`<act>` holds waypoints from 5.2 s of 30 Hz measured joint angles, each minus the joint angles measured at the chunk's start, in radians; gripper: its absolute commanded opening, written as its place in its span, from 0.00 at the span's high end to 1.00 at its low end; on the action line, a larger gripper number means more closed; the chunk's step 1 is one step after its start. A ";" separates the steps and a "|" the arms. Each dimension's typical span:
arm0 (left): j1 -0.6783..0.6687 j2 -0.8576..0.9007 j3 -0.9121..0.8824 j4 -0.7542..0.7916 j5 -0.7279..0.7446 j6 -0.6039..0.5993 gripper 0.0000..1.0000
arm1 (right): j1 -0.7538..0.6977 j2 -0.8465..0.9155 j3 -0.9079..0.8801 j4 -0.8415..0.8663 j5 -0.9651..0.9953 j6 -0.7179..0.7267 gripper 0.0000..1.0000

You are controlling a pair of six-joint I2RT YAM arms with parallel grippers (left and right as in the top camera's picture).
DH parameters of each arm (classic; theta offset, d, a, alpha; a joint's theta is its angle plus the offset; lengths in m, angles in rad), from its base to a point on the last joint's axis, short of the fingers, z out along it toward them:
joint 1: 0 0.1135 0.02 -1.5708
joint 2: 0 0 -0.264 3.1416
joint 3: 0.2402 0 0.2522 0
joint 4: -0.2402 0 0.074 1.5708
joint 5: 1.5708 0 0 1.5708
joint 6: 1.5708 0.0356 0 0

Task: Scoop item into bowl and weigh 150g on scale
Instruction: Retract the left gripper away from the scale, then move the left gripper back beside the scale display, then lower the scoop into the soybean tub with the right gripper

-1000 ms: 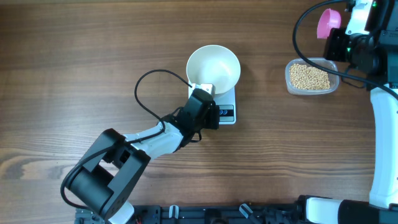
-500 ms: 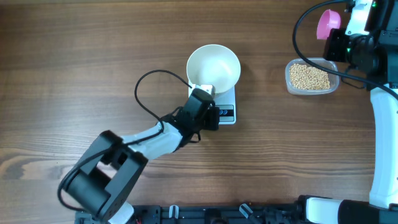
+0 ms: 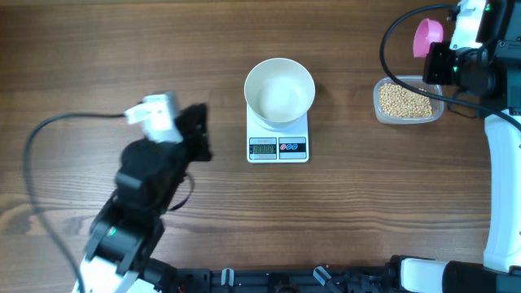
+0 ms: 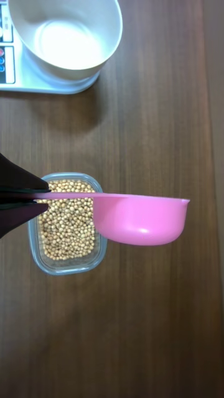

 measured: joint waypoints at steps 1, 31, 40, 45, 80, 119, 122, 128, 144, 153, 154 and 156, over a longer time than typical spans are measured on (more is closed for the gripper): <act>0.040 -0.042 0.001 -0.072 -0.051 0.039 0.58 | 0.000 0.000 0.000 -0.001 0.000 -0.029 0.96; 0.164 -0.084 -0.003 -0.755 -0.356 0.127 0.00 | 0.000 0.000 0.000 -0.114 0.000 0.027 0.96; 0.164 -0.084 -0.003 -0.685 -0.360 0.126 0.00 | 0.000 0.000 0.000 0.021 0.000 -0.083 0.96; 0.164 -0.084 -0.003 -0.684 -0.304 0.126 0.00 | 0.000 0.000 0.000 0.043 0.000 -0.094 0.96; 0.164 -0.084 -0.003 -0.592 -0.319 0.126 0.00 | 0.000 0.001 0.000 0.166 0.000 -0.089 0.96; 0.126 0.465 0.351 -0.557 0.586 0.313 0.00 | 0.000 0.001 0.000 -0.067 -0.065 0.136 0.95; 0.126 0.465 0.351 -0.568 0.636 0.313 0.00 | 0.000 0.001 0.000 -0.067 -0.065 0.134 0.95; 0.126 0.465 0.351 -0.578 0.642 0.313 0.00 | 0.000 0.001 0.000 -0.066 -0.065 0.132 0.96; 0.126 0.465 0.351 -0.597 0.603 0.313 0.00 | 0.000 0.001 0.000 -0.051 -0.065 0.132 0.96; 0.126 0.465 0.351 -0.597 0.603 0.313 0.00 | 0.000 0.001 0.000 -0.076 -0.064 0.115 0.96; 0.126 0.465 0.351 -0.597 0.603 0.313 0.00 | 0.000 0.001 0.000 -0.098 -0.064 0.097 0.96; 0.126 0.465 0.351 -0.597 0.600 0.313 0.00 | 0.000 0.001 0.000 -0.151 -0.064 0.070 0.96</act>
